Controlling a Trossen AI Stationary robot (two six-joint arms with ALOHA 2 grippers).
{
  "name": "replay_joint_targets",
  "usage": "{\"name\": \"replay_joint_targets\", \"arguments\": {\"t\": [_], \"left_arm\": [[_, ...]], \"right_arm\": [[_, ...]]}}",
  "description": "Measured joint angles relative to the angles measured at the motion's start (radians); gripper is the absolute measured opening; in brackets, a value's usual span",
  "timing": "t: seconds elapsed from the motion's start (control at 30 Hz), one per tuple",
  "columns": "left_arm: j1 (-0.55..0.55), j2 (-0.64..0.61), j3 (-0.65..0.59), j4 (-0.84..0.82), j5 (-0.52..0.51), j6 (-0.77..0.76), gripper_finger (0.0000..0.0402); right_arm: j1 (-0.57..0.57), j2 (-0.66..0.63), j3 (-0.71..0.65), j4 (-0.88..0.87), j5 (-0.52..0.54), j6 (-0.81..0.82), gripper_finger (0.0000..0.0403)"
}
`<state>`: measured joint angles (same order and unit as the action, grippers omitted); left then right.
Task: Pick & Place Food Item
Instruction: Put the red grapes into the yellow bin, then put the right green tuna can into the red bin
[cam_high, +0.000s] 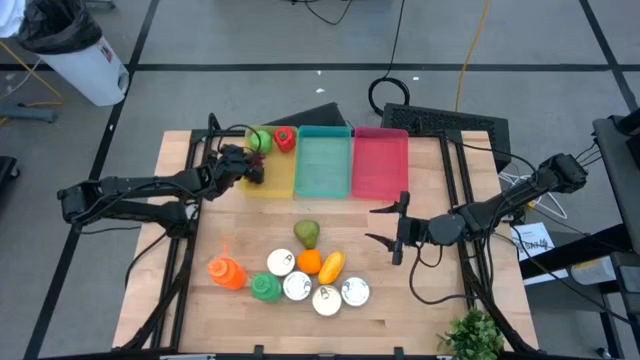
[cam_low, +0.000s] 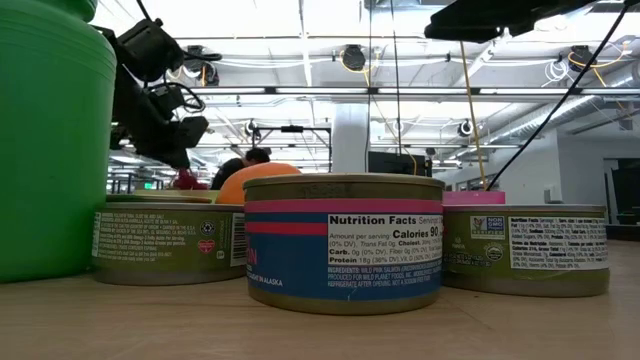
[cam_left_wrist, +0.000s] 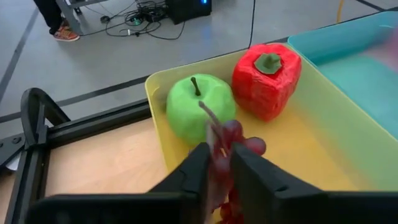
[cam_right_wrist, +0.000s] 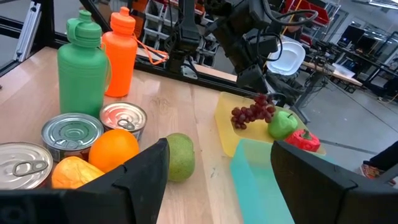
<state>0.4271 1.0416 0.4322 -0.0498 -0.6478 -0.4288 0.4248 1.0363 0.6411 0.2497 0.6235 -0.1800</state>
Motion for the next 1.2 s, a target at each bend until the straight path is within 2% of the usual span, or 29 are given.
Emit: {"name": "replay_joint_targets", "arguments": {"t": [0.27,0.53,0.6,0.7,0.77,0.87,1.07,1.2], "left_arm": [[0.0,0.0,0.0,-0.001,-0.028,0.01,0.0194],[0.0,-0.009,0.0,0.001,0.006,0.012,0.0235],[0.0,-0.018,0.0,0.006,0.027,0.012,0.0236],[0.0,-0.028,0.0,0.018,0.058,0.011,0.0233],[0.0,-0.029,0.0,0.033,0.078,0.01,0.0231],[0.0,-0.029,0.0,0.051,0.097,0.009,0.023],[0.0,-0.029,0.0,0.056,0.099,0.009,0.023],[0.0,-0.029,0.0,0.056,0.099,0.009,0.0228]], "right_arm": [[0.0,0.0,0.0,0.0,0.0,0.003,0.0263],[0.002,0.0,0.0,0.0,-0.013,0.019,0.0263],[0.002,0.0,0.0,0.004,-0.092,0.077,0.0263],[0.003,0.038,0.001,0.065,-0.283,0.167,0.0263],[0.015,0.09,0.018,0.069,-0.344,0.218,0.0263],[0.041,0.195,0.117,-0.038,-0.337,0.263,0.0263],[0.09,0.456,0.377,-0.381,-0.329,0.391,0.0263],[0.101,0.597,0.478,-0.597,-0.311,0.446,0.0263]]}}
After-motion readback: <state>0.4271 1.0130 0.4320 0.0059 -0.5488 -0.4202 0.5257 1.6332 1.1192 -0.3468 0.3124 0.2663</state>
